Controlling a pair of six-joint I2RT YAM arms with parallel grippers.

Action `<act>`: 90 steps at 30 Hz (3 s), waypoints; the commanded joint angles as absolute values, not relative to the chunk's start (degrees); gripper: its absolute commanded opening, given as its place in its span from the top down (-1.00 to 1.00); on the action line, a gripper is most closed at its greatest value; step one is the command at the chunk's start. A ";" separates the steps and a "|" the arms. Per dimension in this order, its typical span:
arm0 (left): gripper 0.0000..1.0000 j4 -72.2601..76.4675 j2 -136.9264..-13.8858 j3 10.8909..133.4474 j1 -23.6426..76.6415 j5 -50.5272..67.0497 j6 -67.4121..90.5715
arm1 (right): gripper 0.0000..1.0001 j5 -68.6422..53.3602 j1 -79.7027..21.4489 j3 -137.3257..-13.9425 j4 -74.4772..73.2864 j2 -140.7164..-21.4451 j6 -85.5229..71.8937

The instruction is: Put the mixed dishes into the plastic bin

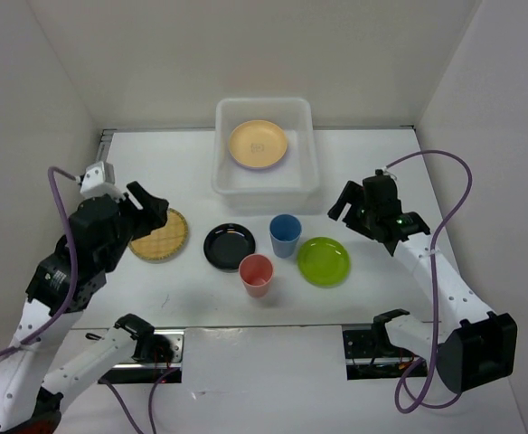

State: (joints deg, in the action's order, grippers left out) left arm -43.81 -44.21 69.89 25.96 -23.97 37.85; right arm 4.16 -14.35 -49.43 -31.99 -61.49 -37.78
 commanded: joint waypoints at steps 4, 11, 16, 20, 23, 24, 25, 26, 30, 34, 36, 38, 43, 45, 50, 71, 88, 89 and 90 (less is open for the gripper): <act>-0.48 -32.45 -34.73 53.46 25.66 -18.72 58.26 | -0.76 1.58 -13.89 -53.44 -27.42 -62.05 -34.28; -0.47 -22.33 -14.29 34.59 25.66 -17.94 71.87 | -0.76 -1.49 -13.89 -53.96 -26.10 -62.05 -33.75; -0.35 -23.81 0.59 24.00 25.66 -18.63 83.92 | -0.78 -2.10 -13.89 -54.49 -25.58 -62.05 -33.22; -0.32 -22.43 4.07 19.95 25.66 -18.20 89.56 | -0.78 -3.42 -13.89 -54.49 -24.96 -62.05 -33.22; -0.29 -21.36 0.80 18.46 25.66 -18.19 90.62 | -0.78 -3.96 -13.89 -55.01 -24.96 -62.05 -33.22; -0.29 -21.97 0.79 18.46 25.66 -19.85 92.27 | -0.78 -3.96 -13.89 -55.02 -24.96 -62.05 -33.22; -0.29 -21.97 0.01 18.46 25.66 -20.56 92.28 | -0.78 -3.96 -13.89 -55.02 -24.96 -62.05 -33.22; -0.29 -21.97 -0.78 17.93 25.66 -20.57 93.42 | -0.78 -3.96 -13.89 -55.02 -24.96 -62.05 -33.22; -0.27 -20.75 -3.95 13.82 25.66 -21.27 98.33 | -0.78 -3.96 -13.89 -55.02 -24.96 -61.52 -33.22; -0.27 -16.71 -4.48 9.24 25.66 -22.23 101.16 | -0.78 -3.96 -13.36 -56.07 -24.96 -61.52 -33.22; -0.27 -15.21 -5.44 9.23 25.14 -23.55 100.63 | -0.78 -3.96 -13.36 -56.07 -24.96 -61.52 -33.22; -0.27 -14.41 -8.69 10.45 25.14 -24.26 98.71 | -0.78 -3.96 -13.36 -56.69 -24.96 -61.52 -33.22; -0.27 -7.76 -20.99 13.61 22.24 -22.77 94.23 | -0.78 -4.48 -13.36 -57.83 -24.96 -62.84 -33.22; -0.27 -4.33 -27.81 15.72 20.32 -21.19 92.48 | -0.78 -4.48 -13.36 -58.35 -24.96 -62.84 -33.22; -0.32 0.26 -37.96 18.90 16.70 -15.83 90.44 | -0.78 -4.48 -13.36 -58.36 -24.96 -63.37 -33.22; -0.47 -8.24 -59.23 37.43 -3.58 -8.61 65.93 | -0.78 -5.63 -12.83 -60.56 -24.43 -66.36 -31.64; -0.42 -20.21 -65.21 43.43 -25.05 -3.87 43.43 | -0.78 -12.21 -12.83 -64.95 -23.82 -72.33 -25.85; -0.42 -20.21 -65.91 43.42 -25.83 -1.87 43.42 | -0.78 -12.91 -12.83 -65.47 -23.21 -72.86 -25.84; -0.42 -19.69 -66.70 43.42 -25.84 -1.85 42.90 | -0.78 -12.92 -12.83 -65.48 -23.20 -73.47 -25.84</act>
